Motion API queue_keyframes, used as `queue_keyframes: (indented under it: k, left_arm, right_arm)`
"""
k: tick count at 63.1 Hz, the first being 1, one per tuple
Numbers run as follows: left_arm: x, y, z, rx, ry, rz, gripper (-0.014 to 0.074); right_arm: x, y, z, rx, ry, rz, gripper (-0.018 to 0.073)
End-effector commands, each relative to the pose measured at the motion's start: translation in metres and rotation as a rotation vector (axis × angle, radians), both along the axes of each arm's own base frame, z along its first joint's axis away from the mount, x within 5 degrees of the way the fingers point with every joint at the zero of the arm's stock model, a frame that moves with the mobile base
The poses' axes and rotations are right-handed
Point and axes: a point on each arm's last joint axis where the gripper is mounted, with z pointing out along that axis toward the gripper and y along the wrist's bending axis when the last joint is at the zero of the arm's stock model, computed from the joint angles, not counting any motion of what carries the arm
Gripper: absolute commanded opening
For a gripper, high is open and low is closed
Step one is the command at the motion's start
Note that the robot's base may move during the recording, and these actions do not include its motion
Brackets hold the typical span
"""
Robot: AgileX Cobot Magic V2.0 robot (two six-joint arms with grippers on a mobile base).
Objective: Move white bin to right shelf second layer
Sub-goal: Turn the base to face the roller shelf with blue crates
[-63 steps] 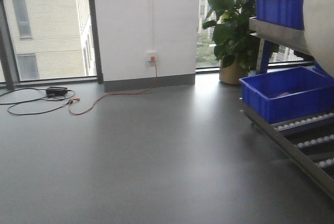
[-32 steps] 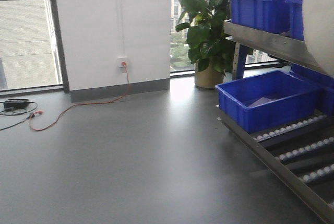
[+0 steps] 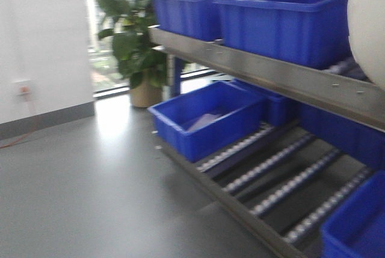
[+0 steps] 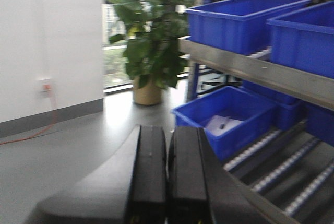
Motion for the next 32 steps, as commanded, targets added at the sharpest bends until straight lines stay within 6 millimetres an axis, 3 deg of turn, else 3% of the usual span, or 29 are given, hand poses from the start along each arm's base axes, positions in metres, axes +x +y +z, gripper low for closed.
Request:
queue_keyframes:
  k: [1, 32]
  left_arm:
    - [0.0010, 0.0001, -0.0049, -0.014, -0.047, 0.000, 0.0085]
    - [0.0010, 0.0001, -0.0049, -0.014, -0.047, 0.000, 0.0085]
  right_arm:
    - [0.0040, -0.0006, 0.0164, 0.010, -0.116, -0.009, 0.0049]
    - [0.0040, -0.0006, 0.0164, 0.010, -0.116, -0.009, 0.0049]
